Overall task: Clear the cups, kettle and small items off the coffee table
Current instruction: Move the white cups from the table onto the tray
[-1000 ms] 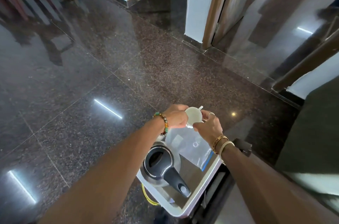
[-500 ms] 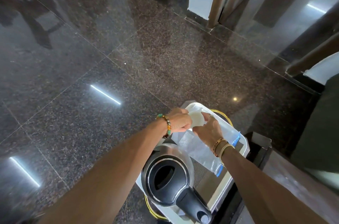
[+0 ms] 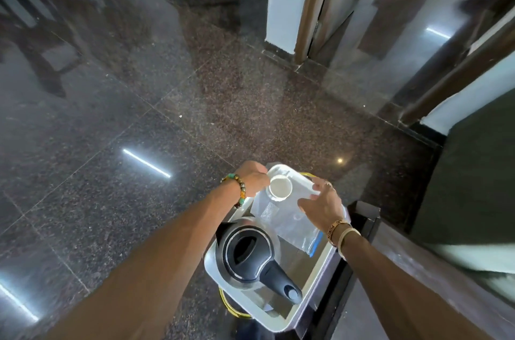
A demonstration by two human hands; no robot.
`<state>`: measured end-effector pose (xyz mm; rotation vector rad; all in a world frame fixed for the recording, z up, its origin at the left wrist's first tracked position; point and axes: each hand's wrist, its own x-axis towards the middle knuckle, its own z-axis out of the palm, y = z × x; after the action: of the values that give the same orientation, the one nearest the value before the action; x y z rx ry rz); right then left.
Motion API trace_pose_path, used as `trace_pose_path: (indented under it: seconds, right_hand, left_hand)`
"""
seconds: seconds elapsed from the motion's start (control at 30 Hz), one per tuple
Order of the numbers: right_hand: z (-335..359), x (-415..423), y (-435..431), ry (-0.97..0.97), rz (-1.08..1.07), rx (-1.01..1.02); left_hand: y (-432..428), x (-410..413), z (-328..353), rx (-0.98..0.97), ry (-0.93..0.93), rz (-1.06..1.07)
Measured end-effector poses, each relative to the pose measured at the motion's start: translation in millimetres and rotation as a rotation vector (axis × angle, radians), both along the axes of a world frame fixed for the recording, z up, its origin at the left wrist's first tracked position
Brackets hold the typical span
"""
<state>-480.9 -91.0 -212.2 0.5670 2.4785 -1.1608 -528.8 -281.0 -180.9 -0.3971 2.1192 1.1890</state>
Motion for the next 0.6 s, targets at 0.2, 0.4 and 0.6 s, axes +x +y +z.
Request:
trace_pose_path:
  seconds: [0.2, 0.4, 0.6]
  right_hand:
    - [70, 35, 44, 0.064, -0.096, 0.04]
    - [134, 88, 110, 0.172, -0.179, 0.083]
    - [169, 173, 197, 0.238, -0.319, 0.139]
  left_hand:
    - [45, 11, 71, 0.097, 0.064, -0.032]
    - [134, 47, 135, 0.181, 0.136, -0.115]
    - [241, 116, 160, 0.201, 0.157, -0.255]
